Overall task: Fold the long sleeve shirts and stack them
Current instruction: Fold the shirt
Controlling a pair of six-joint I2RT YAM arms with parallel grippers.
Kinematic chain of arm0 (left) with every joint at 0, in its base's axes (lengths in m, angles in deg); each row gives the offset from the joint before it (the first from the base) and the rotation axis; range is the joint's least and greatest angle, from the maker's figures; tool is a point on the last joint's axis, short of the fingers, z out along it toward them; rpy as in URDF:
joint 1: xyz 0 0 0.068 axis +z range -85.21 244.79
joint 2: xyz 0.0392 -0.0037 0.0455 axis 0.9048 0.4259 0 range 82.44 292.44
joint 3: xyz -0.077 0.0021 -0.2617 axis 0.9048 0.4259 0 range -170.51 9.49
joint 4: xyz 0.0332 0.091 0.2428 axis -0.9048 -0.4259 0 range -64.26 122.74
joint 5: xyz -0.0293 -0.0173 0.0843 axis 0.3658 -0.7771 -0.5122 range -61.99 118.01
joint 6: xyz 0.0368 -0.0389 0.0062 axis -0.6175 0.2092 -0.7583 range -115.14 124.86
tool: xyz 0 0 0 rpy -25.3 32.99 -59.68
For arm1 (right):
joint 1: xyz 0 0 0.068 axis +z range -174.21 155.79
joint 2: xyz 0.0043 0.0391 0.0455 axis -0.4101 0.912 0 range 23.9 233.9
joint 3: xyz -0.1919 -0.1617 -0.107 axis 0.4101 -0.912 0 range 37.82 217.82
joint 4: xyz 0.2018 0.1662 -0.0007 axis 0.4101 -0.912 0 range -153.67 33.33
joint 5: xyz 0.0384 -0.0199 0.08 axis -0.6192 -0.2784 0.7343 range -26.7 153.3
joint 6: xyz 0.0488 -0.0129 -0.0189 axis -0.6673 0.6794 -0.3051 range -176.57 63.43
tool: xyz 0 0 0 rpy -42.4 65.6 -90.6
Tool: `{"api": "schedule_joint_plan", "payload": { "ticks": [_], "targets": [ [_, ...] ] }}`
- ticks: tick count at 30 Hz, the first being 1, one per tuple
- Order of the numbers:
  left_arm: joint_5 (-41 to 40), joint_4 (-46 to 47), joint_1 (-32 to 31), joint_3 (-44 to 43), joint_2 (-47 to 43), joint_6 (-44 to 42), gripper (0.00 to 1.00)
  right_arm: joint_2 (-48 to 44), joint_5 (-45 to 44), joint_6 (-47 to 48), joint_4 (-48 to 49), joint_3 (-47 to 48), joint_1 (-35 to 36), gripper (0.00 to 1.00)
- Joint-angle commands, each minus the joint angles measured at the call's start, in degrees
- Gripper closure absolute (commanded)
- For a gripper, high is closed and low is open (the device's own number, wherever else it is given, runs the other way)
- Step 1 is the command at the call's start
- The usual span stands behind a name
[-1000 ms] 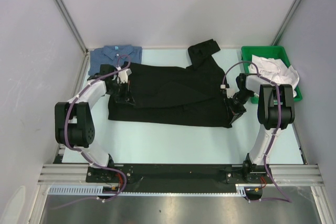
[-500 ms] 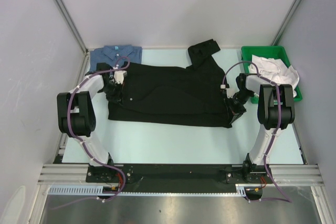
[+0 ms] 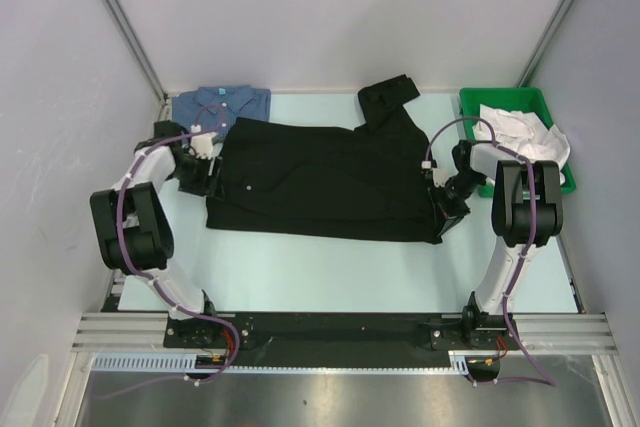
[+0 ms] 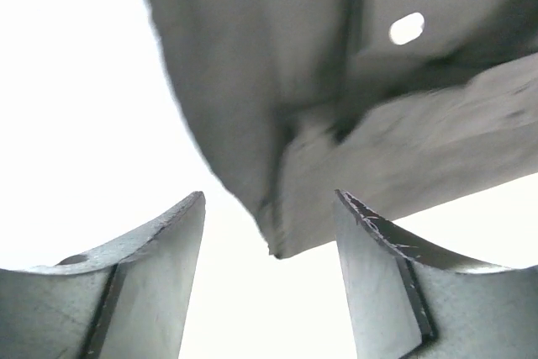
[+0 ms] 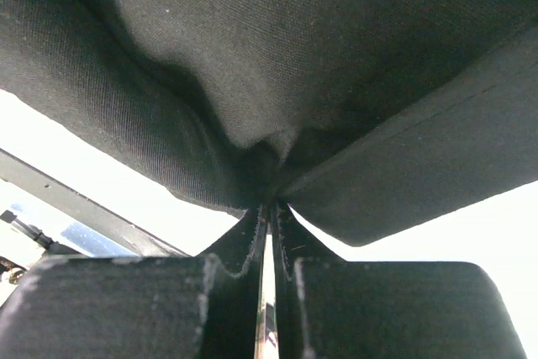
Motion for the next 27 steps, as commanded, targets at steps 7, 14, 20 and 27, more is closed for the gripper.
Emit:
{"api": "schedule_joint_plan", "payload": {
  "ticks": [7, 14, 20, 27],
  "targets": [
    [2.20, -4.85, 5.45, 3.46, -0.19, -6.63, 0.33, -6.45, 7.06, 0.70, -3.25, 1.59, -5.72, 0.52],
    [4.14, -3.10, 5.80, 4.61, 1.22, -6.90, 0.35, -4.88, 9.00, -4.41, 0.26, 0.37, -8.71, 0.49],
    [5.37, -1.87, 5.80, 4.96, 2.63, -5.40, 0.38, -0.40, 12.60, -6.69, 5.36, -1.92, -8.72, 0.49],
    [5.63, -1.86, 5.71, 8.29, 1.84, -5.75, 0.64, 0.05, 9.62, -5.56, 8.97, -5.09, -8.89, 0.75]
  ]
}}
